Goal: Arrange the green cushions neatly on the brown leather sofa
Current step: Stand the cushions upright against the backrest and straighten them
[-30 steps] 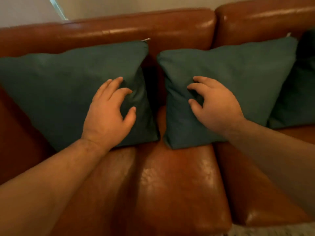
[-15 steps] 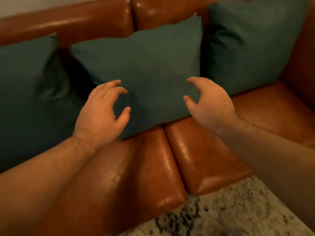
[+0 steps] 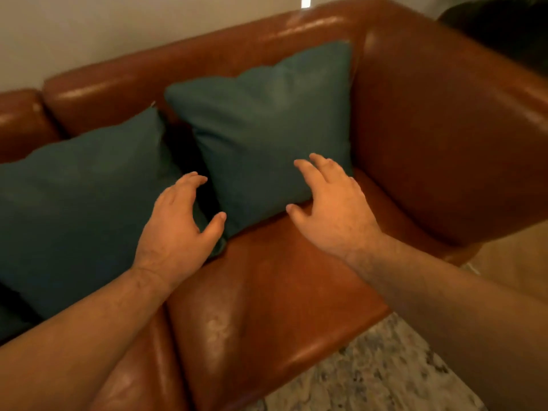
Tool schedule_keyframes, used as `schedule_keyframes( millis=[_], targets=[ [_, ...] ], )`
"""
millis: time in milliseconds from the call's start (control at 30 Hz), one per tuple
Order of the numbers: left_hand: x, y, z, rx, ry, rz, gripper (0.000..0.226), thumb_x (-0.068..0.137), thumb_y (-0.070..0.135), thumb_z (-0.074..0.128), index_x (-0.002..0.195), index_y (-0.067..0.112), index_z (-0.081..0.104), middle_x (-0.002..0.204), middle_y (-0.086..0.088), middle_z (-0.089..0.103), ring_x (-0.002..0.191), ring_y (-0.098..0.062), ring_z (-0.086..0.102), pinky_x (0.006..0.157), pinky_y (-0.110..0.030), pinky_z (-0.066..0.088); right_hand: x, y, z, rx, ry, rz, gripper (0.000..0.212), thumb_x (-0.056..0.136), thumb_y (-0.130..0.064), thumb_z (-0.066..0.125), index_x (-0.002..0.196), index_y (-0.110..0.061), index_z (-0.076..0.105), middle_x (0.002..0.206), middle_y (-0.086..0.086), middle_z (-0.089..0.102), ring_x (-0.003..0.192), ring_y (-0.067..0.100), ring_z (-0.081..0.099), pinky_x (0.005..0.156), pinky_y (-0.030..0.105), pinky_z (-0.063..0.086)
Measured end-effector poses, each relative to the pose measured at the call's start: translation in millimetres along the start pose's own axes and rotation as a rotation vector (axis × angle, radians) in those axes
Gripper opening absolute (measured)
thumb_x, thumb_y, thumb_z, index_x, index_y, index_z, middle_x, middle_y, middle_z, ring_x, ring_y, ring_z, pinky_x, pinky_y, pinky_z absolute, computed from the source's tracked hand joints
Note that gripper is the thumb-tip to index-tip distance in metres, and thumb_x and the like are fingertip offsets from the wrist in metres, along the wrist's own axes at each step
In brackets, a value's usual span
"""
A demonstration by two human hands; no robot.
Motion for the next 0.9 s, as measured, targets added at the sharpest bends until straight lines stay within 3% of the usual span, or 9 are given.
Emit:
schedule_keyframes(
  millis=[67,200,300,433,567,700,800,900],
  targets=[
    [21,19,12,-0.056,0.028,-0.042,0.072,0.091,0.042,0.073,0.153,0.024,0.042,0.163,0.003,0.044,0.148,-0.020,0.041,0.117,-0.030,0.033,18,26,-17,0.005,-0.001,0.017,0.083,0.097,-0.055,0.061,0.166,-0.034,0.019,0.176,-0.002,0.015,0.163,0.023,0.011,0.128,0.057,0.023],
    [64,31,35,-0.071,0.036,-0.077,0.080,0.091,0.043,0.076,0.158,0.021,0.038,0.172,0.001,0.030,0.157,-0.020,0.031,0.126,-0.039,0.031,60,54,-28,0.010,-0.021,0.027,0.089,0.098,-0.059,0.059,0.167,-0.037,0.007,0.177,-0.004,0.004,0.164,0.022,0.003,0.130,0.057,0.018],
    [96,23,51,-0.074,0.057,-0.120,0.086,0.090,0.044,0.077,0.160,0.018,0.035,0.176,0.000,0.018,0.161,-0.020,0.022,0.125,-0.031,0.023,96,65,-29,0.000,-0.030,0.017,0.089,0.098,-0.060,0.058,0.167,-0.037,0.005,0.177,-0.004,0.001,0.164,0.022,0.000,0.130,0.057,0.017],
    [125,12,60,-0.162,0.247,-0.180,0.087,0.077,0.045,0.087,0.147,0.017,0.043,0.152,-0.008,0.038,0.141,-0.026,0.044,0.120,-0.034,0.035,151,82,-35,-0.028,-0.022,0.015,0.090,0.097,-0.062,0.057,0.167,-0.031,0.011,0.177,-0.001,0.008,0.164,0.023,0.006,0.129,0.057,0.022],
    [139,-16,68,-0.405,0.430,-0.386,0.107,0.058,0.070,0.086,0.138,0.017,0.039,0.137,0.001,0.037,0.132,-0.026,0.048,0.117,-0.042,0.044,190,101,-33,0.012,-0.022,0.030,0.087,0.096,-0.059,0.062,0.166,-0.026,0.023,0.175,0.001,0.017,0.162,0.024,0.012,0.127,0.055,0.027],
    [154,-27,88,-0.531,0.450,-0.435,0.117,0.055,0.066,0.091,0.141,0.013,0.032,0.148,-0.010,0.040,0.138,-0.021,0.049,0.120,-0.044,0.043,216,124,-27,0.065,0.026,-0.059,0.071,0.096,-0.035,0.071,0.159,-0.028,0.039,0.168,0.000,0.030,0.156,0.023,0.026,0.126,0.040,0.032],
    [158,-36,102,-0.788,0.447,-0.522,0.128,0.054,0.054,0.100,0.152,0.021,0.026,0.147,0.008,0.049,0.132,0.000,0.054,0.115,-0.032,0.047,231,144,-28,0.196,0.162,-0.096,0.061,0.089,-0.016,0.079,0.143,-0.029,0.054,0.149,0.000,0.045,0.139,0.024,0.045,0.118,0.032,0.039],
    [161,-36,118,-0.988,0.364,-0.547,0.112,0.060,0.042,0.093,0.157,0.033,0.035,0.144,0.018,0.062,0.129,-0.001,0.062,0.105,-0.027,0.052,247,186,-14,0.424,0.135,0.143,0.087,0.081,-0.034,0.089,0.153,-0.032,0.040,0.155,0.001,0.040,0.141,0.022,0.045,0.118,0.040,0.043]
  ],
)
Point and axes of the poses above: each hand's wrist, its own x-axis towards the middle knuckle, its own z-axis out of the palm, y = z × x, the point moved 7 cm from there along x, towards the middle knuckle
